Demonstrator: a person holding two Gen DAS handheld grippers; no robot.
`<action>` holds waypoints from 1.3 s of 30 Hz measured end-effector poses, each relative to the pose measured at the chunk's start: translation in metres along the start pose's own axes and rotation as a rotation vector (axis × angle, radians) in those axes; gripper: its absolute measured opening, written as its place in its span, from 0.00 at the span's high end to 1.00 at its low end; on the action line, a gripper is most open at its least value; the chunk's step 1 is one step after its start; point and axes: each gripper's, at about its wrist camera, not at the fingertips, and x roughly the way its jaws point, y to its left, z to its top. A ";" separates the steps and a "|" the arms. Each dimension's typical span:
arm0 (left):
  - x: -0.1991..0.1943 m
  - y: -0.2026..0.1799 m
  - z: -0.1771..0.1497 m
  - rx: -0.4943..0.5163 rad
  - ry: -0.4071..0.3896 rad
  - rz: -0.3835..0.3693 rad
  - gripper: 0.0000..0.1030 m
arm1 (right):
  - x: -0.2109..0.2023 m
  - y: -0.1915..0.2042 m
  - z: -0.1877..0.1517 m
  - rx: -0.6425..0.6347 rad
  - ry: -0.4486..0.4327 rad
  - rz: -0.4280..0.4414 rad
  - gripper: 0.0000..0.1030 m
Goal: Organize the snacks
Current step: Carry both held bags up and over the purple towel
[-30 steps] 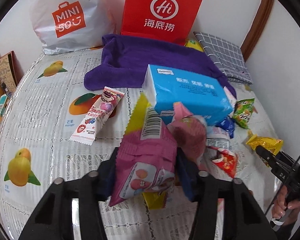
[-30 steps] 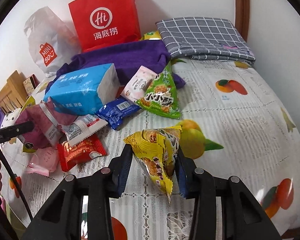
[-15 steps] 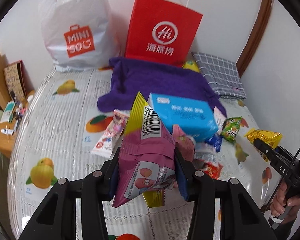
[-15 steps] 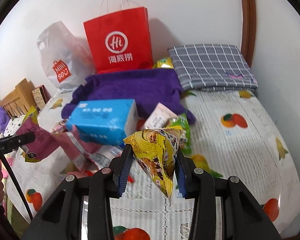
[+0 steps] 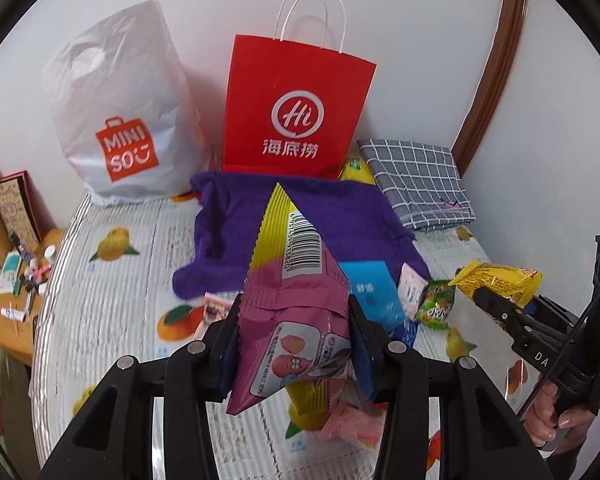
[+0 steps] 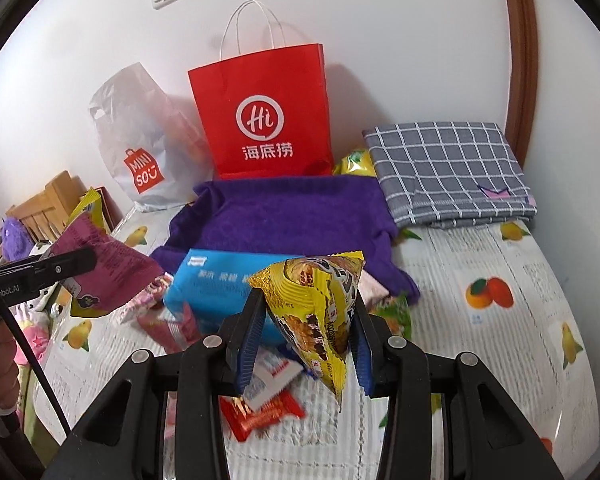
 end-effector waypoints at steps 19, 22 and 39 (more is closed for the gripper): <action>0.050 -0.011 0.057 0.032 0.024 -0.015 0.58 | 0.046 -0.008 0.055 -0.001 0.020 -0.024 0.61; 0.060 -0.010 0.065 0.034 0.032 -0.009 0.58 | 0.055 -0.008 0.065 -0.004 0.019 -0.024 0.61; 0.108 0.006 0.093 0.059 0.075 0.047 0.58 | 0.112 -0.007 0.108 -0.013 0.005 -0.062 0.61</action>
